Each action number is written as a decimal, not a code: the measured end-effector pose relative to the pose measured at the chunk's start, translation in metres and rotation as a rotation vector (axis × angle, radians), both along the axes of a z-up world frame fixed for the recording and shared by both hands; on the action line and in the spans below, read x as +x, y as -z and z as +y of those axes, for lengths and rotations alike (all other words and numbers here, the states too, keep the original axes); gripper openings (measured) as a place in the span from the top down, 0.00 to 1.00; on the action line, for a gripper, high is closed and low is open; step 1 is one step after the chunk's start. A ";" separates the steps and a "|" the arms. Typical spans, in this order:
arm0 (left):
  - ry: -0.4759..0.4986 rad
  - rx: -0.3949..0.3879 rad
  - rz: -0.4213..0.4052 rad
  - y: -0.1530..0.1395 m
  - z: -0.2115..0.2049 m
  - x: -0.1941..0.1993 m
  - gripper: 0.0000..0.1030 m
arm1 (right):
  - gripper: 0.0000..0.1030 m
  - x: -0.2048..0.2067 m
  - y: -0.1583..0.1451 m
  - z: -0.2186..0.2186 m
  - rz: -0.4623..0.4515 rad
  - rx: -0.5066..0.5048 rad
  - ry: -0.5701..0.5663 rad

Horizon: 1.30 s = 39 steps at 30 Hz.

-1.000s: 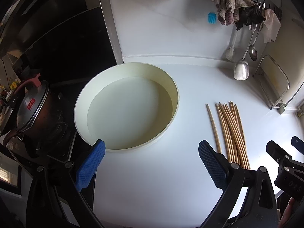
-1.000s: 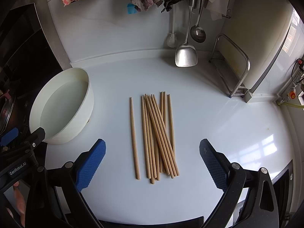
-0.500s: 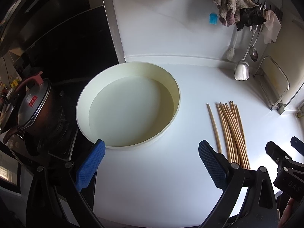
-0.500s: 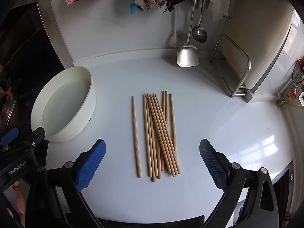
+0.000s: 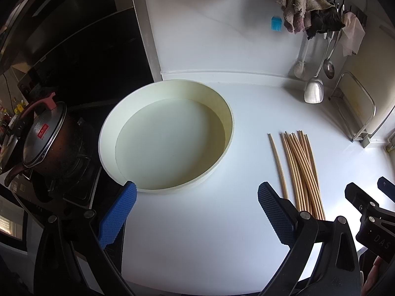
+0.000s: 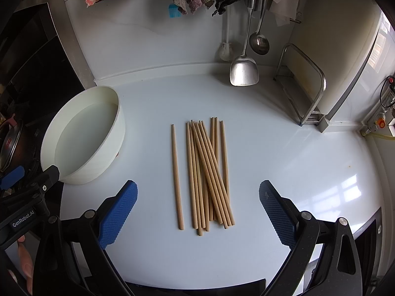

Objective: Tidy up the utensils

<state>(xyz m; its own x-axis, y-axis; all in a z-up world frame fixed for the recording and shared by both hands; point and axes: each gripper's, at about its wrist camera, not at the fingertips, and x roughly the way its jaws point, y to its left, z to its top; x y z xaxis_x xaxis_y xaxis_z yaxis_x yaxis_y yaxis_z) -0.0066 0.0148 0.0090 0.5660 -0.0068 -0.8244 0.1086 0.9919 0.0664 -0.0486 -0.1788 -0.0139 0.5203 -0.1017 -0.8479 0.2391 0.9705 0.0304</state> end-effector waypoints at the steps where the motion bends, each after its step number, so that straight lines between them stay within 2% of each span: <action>1: 0.000 0.000 -0.001 0.000 -0.001 -0.001 0.06 | 0.08 0.000 0.000 0.000 0.000 0.000 0.000; 39: 0.000 0.003 0.002 0.003 -0.006 -0.001 0.06 | 0.08 0.002 0.002 0.001 0.004 0.005 0.002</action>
<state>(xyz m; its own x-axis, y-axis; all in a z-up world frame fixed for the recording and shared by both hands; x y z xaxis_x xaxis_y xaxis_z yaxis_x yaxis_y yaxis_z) -0.0075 0.0092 0.0062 0.5641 -0.0041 -0.8257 0.1088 0.9916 0.0694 -0.0469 -0.1778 -0.0158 0.5169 -0.0985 -0.8503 0.2416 0.9698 0.0345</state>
